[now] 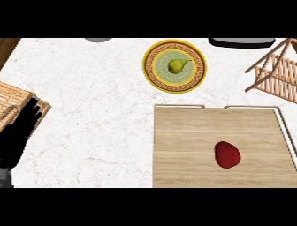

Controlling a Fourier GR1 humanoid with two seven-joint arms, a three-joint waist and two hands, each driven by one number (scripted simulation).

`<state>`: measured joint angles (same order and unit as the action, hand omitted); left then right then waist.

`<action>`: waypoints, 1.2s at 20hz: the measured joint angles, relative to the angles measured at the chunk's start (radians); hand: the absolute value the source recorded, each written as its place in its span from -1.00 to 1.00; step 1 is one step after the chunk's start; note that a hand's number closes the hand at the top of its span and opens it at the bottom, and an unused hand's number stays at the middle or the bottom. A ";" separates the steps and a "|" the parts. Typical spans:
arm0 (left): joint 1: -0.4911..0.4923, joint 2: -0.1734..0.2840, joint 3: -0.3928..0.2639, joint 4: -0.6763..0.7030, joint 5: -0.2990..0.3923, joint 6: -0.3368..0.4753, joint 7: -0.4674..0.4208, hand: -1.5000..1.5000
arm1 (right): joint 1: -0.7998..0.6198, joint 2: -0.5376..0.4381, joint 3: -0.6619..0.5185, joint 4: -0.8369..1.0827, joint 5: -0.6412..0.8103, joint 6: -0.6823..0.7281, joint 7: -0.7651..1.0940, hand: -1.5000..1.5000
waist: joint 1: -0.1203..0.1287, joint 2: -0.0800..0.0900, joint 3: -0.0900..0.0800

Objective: Pick the eggplant from the tray and place it in the tiered shelf

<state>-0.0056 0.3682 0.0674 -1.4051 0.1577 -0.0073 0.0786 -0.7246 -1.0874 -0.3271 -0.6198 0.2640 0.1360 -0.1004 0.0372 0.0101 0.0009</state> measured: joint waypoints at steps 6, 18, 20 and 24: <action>-0.022 0.000 0.011 0.029 -0.003 -0.016 -0.009 0.00 | -0.069 0.010 0.036 0.168 0.085 -0.056 -0.077 -1.00 | 0.005 0.004 0.001; -0.007 -0.010 0.022 0.003 -0.014 -0.017 0.007 0.00 | -0.188 0.014 -0.058 0.350 0.031 -0.007 -0.165 -1.00 | -0.003 0.001 0.002; -0.008 -0.010 0.027 0.006 -0.016 -0.017 0.001 0.00 | -0.203 -0.007 -0.085 0.374 0.003 0.044 -0.153 -1.00 | -0.004 0.001 0.002; 0.001 -0.021 0.022 -0.010 -0.024 -0.009 0.008 0.00 | -0.214 -0.049 -0.146 0.416 -0.058 0.131 -0.132 -1.00 | -0.007 0.000 0.002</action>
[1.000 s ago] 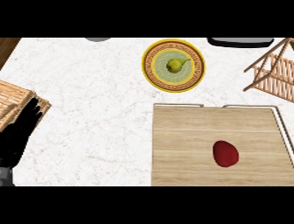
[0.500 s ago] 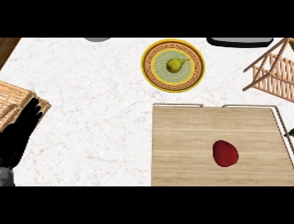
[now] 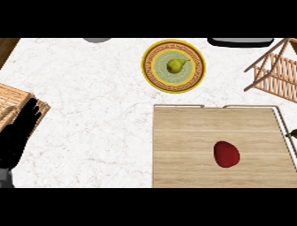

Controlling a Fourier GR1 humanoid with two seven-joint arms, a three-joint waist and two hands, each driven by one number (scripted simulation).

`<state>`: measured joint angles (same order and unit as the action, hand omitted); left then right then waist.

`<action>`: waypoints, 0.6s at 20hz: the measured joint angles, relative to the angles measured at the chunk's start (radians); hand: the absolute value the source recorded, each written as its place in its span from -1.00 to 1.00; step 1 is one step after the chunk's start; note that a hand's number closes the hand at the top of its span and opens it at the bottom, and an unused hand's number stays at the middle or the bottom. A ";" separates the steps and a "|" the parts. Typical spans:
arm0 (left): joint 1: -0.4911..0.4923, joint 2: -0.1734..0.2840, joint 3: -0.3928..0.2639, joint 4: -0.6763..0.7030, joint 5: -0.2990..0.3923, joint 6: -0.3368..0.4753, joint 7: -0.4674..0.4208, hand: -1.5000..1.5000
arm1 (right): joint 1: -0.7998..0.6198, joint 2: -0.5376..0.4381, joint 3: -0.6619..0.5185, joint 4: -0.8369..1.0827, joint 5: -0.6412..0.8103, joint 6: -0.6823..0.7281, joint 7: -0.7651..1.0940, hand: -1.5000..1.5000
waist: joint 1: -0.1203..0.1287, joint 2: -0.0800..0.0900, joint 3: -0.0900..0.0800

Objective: Pick the eggplant from the tray and place it in the tiered shelf

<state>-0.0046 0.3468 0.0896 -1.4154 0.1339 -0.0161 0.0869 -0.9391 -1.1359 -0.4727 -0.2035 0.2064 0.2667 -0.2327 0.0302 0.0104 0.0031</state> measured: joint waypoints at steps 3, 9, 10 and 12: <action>0.000 0.000 0.006 0.001 -0.001 0.000 0.001 0.00 | 0.012 -0.050 -0.057 0.026 -0.055 0.057 -0.001 -1.00 | -0.007 -0.001 0.000; 0.002 0.003 0.019 0.016 0.002 -0.011 -0.009 0.00 | 0.077 -0.176 -0.157 0.073 -0.151 0.176 -0.013 -1.00 | -0.019 -0.001 0.001; 0.013 -0.001 0.016 0.008 0.002 -0.010 -0.006 0.00 | 0.098 -0.207 -0.168 0.082 -0.160 0.197 -0.010 -1.00 | -0.021 -0.002 0.001; 0.021 0.002 0.025 0.004 0.006 -0.012 -0.009 0.00 | 0.138 -0.266 -0.191 0.105 -0.180 0.233 -0.003 -1.00 | -0.027 -0.003 0.002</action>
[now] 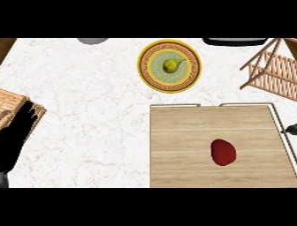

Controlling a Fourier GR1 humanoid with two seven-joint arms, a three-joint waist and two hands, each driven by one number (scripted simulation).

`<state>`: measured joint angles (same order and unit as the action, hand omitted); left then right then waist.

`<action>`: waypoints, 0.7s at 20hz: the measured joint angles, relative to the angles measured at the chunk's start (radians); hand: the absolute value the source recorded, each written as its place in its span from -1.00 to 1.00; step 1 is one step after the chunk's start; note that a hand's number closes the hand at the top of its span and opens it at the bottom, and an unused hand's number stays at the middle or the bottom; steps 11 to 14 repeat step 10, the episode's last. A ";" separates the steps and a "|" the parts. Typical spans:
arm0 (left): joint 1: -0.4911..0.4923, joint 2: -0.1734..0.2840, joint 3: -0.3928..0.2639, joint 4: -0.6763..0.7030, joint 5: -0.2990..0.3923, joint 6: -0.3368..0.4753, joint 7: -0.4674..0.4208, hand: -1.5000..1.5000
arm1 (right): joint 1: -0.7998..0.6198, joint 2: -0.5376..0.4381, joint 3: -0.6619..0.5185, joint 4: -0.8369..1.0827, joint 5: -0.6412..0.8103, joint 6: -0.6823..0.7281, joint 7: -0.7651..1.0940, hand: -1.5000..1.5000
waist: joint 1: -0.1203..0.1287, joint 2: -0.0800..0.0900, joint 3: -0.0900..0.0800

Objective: Pick the eggplant from the tray and place it in the tiered shelf

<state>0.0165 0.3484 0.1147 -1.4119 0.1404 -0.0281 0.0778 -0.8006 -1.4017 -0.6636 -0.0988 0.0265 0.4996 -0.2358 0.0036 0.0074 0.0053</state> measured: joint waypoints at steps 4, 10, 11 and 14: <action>0.013 -0.004 0.008 0.000 -0.001 0.007 -0.004 0.00 | 0.093 -0.088 -0.028 0.043 -0.023 0.064 -0.001 -1.00 | -0.017 -0.002 0.003; 0.045 -0.007 0.026 -0.002 0.003 0.016 -0.016 0.00 | 0.241 -0.165 -0.052 0.083 -0.047 0.183 -0.057 -1.00 | -0.054 -0.010 0.007; 0.045 -0.007 0.026 -0.002 0.003 0.016 -0.016 0.00 | 0.241 -0.165 -0.052 0.083 -0.047 0.183 -0.057 -1.00 | -0.054 -0.010 0.007; 0.045 -0.007 0.026 -0.002 0.003 0.016 -0.016 0.00 | 0.241 -0.165 -0.052 0.083 -0.047 0.183 -0.057 -1.00 | -0.054 -0.010 0.007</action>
